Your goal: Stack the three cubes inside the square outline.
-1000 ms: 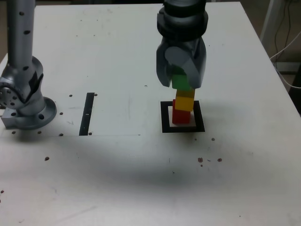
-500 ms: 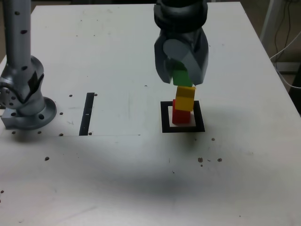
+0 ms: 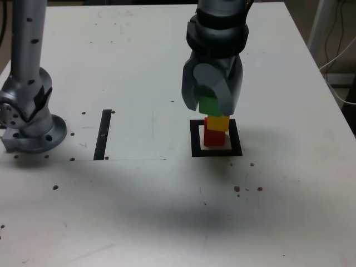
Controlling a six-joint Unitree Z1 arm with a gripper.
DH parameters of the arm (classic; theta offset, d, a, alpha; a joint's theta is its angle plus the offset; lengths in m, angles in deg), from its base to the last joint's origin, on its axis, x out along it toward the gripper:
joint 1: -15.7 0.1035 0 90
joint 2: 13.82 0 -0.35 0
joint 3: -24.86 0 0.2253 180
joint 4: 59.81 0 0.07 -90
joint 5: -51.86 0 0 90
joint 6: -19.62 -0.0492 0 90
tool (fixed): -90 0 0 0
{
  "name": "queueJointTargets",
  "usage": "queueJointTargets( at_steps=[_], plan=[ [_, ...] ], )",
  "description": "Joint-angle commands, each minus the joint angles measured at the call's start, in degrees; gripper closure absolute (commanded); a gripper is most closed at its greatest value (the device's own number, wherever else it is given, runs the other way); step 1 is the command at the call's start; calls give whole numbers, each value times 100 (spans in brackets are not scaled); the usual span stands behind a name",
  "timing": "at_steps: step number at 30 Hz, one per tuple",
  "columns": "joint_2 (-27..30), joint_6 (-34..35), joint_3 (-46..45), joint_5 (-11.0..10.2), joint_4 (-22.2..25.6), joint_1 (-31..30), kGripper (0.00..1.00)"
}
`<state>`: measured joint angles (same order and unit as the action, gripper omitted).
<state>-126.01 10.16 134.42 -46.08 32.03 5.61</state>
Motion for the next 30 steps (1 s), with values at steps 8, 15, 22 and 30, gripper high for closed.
queueJointTargets(
  at_steps=[8, 15, 22, 30],
  plan=[
    [143, 6, 42, -71, 10, -10, 19],
    [262, 6, 29, -196, -2, -10, 1],
    [388, 28, -58, -289, -14, -10, 1],
    [1194, 85, -452, -131, 224, -15, 1]
  ],
)
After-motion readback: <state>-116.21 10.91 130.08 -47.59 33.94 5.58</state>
